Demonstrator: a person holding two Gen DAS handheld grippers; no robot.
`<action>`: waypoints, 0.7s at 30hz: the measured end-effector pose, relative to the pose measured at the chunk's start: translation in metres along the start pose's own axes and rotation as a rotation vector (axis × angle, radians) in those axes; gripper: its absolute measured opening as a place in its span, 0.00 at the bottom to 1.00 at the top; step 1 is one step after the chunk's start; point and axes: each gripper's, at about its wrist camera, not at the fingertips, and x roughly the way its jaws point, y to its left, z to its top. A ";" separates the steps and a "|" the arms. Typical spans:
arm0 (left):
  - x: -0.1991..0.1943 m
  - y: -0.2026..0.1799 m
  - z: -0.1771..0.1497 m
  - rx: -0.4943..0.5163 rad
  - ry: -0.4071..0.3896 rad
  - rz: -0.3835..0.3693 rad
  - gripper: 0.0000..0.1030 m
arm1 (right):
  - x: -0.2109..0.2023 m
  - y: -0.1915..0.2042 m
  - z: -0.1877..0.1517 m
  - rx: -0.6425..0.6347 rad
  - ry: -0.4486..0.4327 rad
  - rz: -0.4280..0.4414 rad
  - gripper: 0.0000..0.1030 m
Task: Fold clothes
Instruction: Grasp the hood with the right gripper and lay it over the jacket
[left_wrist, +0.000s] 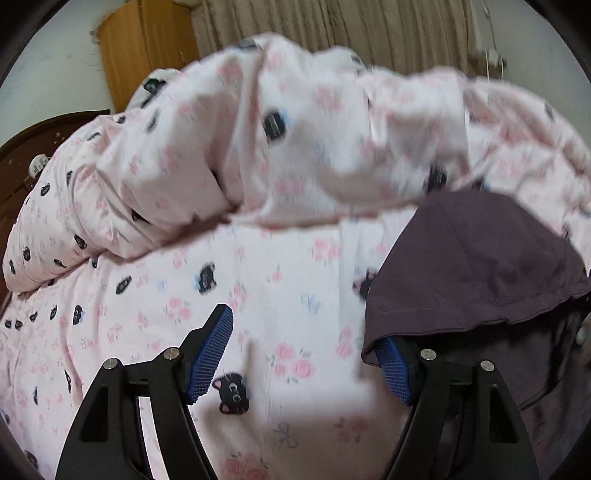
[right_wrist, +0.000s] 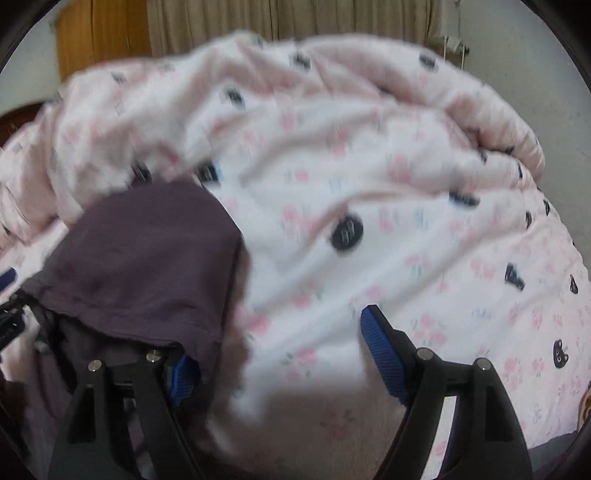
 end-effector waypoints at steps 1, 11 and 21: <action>0.005 -0.002 -0.002 0.007 0.026 -0.003 0.69 | 0.005 0.000 -0.002 -0.005 0.020 -0.007 0.79; 0.013 0.000 -0.006 -0.006 0.092 -0.067 0.71 | 0.024 0.003 -0.008 -0.087 0.128 -0.008 0.86; -0.036 0.017 -0.015 0.012 0.082 -0.178 0.71 | -0.052 0.014 -0.014 -0.239 0.091 0.076 0.87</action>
